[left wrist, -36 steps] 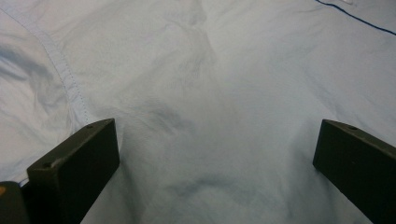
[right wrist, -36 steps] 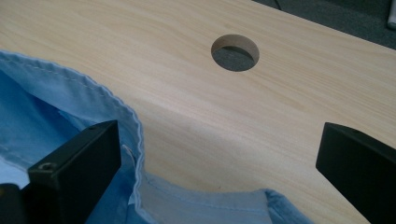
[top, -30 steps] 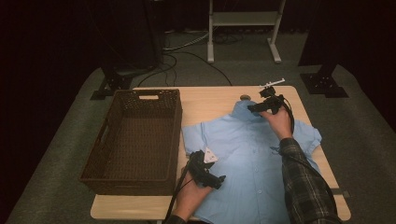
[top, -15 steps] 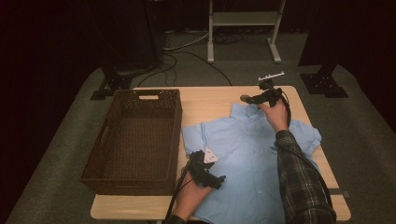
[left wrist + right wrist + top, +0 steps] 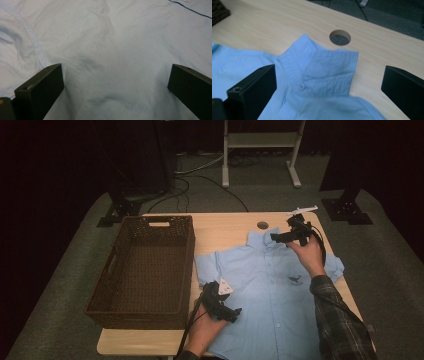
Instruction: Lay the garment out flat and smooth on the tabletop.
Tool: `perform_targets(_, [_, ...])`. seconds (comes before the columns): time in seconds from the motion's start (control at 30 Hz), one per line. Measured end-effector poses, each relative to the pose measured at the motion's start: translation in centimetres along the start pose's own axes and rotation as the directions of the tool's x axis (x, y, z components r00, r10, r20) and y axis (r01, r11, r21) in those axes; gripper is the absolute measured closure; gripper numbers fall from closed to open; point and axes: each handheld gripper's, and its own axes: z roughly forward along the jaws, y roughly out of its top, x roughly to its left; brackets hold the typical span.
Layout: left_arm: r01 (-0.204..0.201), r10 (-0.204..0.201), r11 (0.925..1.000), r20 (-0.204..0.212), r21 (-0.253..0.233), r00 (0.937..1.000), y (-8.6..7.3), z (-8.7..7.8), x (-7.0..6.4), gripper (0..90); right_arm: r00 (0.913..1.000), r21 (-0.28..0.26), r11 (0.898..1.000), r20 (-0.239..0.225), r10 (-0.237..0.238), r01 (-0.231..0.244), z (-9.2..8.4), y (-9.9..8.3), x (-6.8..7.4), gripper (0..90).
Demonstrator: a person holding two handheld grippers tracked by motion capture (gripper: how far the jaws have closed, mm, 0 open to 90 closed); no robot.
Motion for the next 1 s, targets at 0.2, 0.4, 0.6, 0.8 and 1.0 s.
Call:
perform_targets(0.2, [-0.001,0.001,1.0,-0.001,-0.001,1.0,0.0,0.0,0.0,0.0,0.9997,-0.017,1.0,-0.02,-0.015,0.015,-1.9,-2.3,0.1,0.0])
perform_targets(0.4, [-0.002,0.002,1.0,-0.001,0.001,1.0,0.0,0.0,0.0,0.0,0.9989,-0.034,0.999,-0.045,-0.014,0.013,-4.1,-5.3,0.1,0.0])
perform_targets(0.6, [-0.003,0.003,1.0,-0.002,0.002,1.0,0.0,0.0,0.0,0.0,0.9977,-0.048,0.999,-0.063,-0.025,0.022,-5.3,-7.7,0.7,0.0])
perform_targets(0.8, [0.0,0.0,1.0,-0.001,0.0,1.0,0.0,0.0,0.0,0.0,0.9951,-0.058,0.998,-0.091,-0.038,0.033,-6.3,-10.1,1.6,0.0])
perform_targets(1.0, [0.009,-0.009,1.0,-0.012,0.001,0.9999,0.0,0.0,-0.1,0.0,0.9946,-0.052,0.998,-0.09,-0.051,0.047,-6.5,-13.2,2.1,0.0])
